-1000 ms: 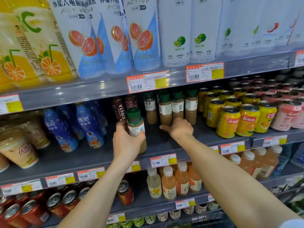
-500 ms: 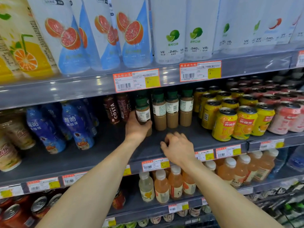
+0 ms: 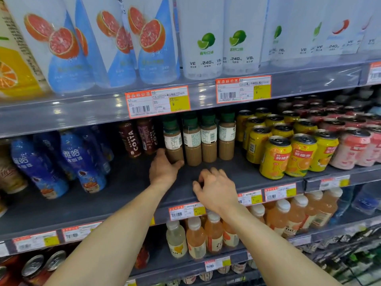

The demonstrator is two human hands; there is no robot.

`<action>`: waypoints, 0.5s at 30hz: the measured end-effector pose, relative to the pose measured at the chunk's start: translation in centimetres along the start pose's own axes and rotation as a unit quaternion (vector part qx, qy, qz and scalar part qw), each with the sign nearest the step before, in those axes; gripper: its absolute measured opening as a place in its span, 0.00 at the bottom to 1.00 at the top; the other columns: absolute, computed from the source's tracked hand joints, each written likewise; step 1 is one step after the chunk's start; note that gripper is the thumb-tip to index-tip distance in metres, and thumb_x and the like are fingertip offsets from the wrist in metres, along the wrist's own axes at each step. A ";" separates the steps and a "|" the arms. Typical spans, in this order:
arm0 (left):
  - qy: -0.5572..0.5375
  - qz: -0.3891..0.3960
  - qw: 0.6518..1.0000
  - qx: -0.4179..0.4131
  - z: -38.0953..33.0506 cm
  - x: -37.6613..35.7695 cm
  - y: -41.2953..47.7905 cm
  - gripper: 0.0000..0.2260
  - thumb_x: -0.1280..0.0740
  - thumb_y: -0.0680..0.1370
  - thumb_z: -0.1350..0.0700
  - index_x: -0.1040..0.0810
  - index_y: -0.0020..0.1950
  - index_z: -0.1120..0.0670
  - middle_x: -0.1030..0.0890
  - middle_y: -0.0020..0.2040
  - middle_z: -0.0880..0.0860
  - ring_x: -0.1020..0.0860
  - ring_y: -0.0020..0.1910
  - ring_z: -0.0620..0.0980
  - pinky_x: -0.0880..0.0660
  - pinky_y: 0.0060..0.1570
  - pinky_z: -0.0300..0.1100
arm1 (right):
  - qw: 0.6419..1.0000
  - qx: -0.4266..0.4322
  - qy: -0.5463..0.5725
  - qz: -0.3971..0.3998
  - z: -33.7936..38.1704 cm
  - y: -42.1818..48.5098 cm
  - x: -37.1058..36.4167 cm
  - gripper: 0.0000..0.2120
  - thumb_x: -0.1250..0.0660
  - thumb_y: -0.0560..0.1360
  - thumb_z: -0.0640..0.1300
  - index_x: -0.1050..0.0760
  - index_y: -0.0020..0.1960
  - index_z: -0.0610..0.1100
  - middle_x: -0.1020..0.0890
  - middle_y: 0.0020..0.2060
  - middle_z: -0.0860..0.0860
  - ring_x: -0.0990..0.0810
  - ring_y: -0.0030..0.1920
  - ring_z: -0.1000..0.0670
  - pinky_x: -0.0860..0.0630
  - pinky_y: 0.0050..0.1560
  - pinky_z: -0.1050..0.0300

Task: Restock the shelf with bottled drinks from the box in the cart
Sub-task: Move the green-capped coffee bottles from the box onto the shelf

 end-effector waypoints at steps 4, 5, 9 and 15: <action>0.032 -0.023 0.999 -0.001 -0.4 -0.4 0.2 0.24 0.23 0.69 0.43 0.30 0.57 0.51 0.20 0.59 0.52 0.21 0.57 0.56 0.23 0.52 0.51 | 1.000 0.000 0.008 0.004 0.0 0.0 -0.1 0.15 0.40 0.76 0.57 0.25 0.51 0.47 0.23 0.51 0.49 0.28 0.56 0.46 0.27 0.49 0.51; 0.035 -0.027 0.999 -0.002 -0.5 -0.4 0.1 0.25 0.23 0.69 0.43 0.30 0.57 0.51 0.20 0.59 0.52 0.21 0.57 0.56 0.23 0.52 0.51 | 1.000 0.002 0.007 0.004 0.0 0.0 -0.1 0.15 0.40 0.76 0.57 0.25 0.52 0.47 0.23 0.51 0.49 0.28 0.56 0.46 0.27 0.49 0.51; 0.038 -0.034 0.999 -0.006 -0.5 -0.5 0.0 0.26 0.23 0.69 0.43 0.29 0.59 0.52 0.21 0.59 0.53 0.21 0.58 0.56 0.23 0.52 0.51 | 1.000 0.003 0.006 0.003 0.0 0.0 0.0 0.15 0.40 0.77 0.57 0.25 0.53 0.47 0.23 0.52 0.49 0.28 0.56 0.46 0.27 0.49 0.52; 0.008 0.006 1.000 -0.002 -0.2 0.0 -0.4 0.34 0.22 0.69 0.45 0.30 0.69 0.55 0.24 0.66 0.55 0.24 0.64 0.56 0.24 0.59 0.50 | 1.000 -0.005 0.010 0.018 0.0 0.0 0.1 0.14 0.40 0.76 0.57 0.25 0.52 0.48 0.23 0.52 0.50 0.28 0.57 0.46 0.27 0.50 0.51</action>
Point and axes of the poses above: each hand's wrist, its own y-axis towards the middle knuckle, its own x-axis out of the back of the hand, z = x × y, the point moved 5 cm from there along y, towards the middle knuckle
